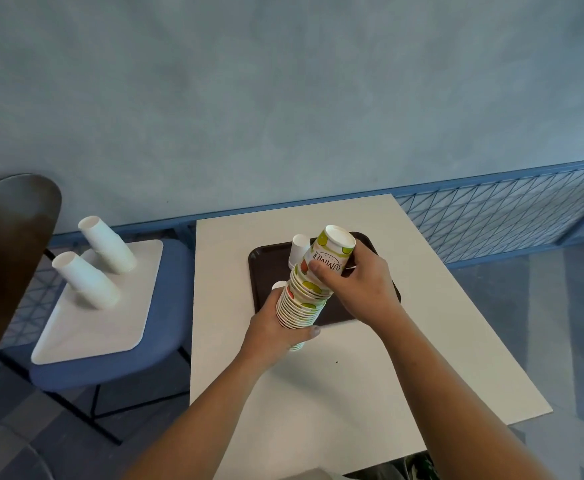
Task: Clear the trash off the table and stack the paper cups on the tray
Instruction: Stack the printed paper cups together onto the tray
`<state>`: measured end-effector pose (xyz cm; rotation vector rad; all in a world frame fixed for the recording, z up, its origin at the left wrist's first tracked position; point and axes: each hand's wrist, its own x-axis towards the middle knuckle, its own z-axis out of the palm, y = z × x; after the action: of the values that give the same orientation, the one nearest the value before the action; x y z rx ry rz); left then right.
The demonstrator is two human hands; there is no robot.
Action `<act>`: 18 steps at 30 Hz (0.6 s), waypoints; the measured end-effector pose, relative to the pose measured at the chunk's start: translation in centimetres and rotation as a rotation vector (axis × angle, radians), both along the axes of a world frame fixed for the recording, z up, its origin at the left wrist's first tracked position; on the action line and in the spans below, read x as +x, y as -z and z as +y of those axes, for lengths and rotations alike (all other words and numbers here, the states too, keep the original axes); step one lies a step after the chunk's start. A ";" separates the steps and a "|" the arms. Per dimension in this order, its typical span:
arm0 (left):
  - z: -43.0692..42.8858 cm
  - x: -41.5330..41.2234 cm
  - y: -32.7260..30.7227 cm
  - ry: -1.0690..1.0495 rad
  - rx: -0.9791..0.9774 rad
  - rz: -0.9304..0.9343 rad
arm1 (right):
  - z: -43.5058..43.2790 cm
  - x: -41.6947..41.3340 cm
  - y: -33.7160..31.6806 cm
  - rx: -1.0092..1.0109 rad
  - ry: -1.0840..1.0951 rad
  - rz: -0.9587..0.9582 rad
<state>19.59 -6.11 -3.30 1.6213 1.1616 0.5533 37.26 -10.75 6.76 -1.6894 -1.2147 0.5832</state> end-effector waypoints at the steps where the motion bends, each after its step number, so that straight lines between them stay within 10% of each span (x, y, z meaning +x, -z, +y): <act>1: 0.1 0.2 0.1 -0.003 -0.002 0.007 | 0.2 0.2 -0.1 0.000 0.006 0.016; 11: 1.0 5.0 0.5 -0.116 -0.060 0.002 | 3.2 6.5 -0.7 0.018 0.075 0.289; 18: 1.0 12.2 0.7 -0.217 -0.088 -0.072 | 5.6 14.7 -1.1 0.087 0.096 0.818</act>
<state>31.80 -5.15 -4.03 1.3993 1.2982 0.6836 51.99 -5.10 7.88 -1.2177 -0.5515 1.0127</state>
